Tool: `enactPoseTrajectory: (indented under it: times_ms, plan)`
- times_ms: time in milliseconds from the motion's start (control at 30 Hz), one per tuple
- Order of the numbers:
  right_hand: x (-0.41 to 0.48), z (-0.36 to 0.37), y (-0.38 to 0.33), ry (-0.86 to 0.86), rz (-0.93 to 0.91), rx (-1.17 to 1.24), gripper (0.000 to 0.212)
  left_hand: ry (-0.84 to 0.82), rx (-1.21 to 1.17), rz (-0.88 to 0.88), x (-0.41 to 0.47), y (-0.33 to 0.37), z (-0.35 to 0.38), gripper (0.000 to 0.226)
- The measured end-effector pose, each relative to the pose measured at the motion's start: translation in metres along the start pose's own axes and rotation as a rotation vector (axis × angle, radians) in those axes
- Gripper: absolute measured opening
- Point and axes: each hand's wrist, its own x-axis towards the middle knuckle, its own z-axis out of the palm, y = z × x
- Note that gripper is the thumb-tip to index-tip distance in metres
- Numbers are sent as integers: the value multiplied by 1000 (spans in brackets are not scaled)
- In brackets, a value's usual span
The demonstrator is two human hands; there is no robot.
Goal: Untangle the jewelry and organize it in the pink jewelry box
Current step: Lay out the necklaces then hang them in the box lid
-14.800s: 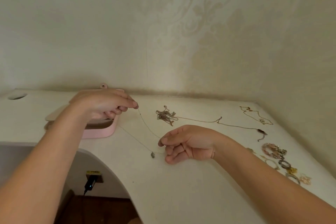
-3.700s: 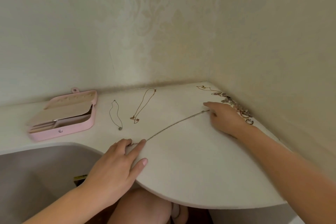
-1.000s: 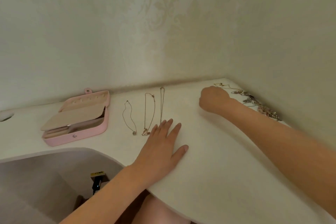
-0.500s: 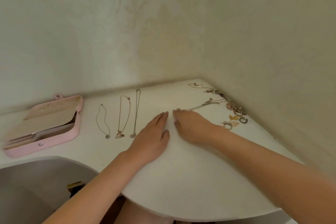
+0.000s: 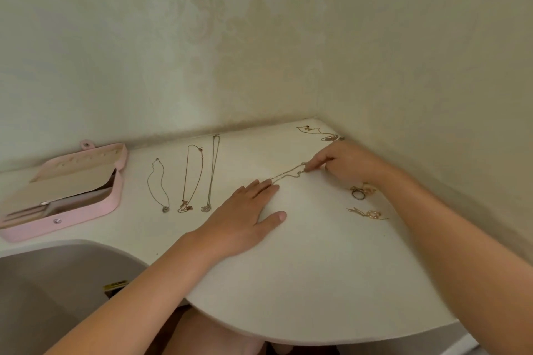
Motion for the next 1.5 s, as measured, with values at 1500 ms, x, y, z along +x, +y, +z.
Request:
enactPoseTrajectory:
  times_ms: [1500]
  plan:
    - [9, -15, 22, 259, 199, -167, 49, -87, 57, 85, 81, 1, -2, 58]
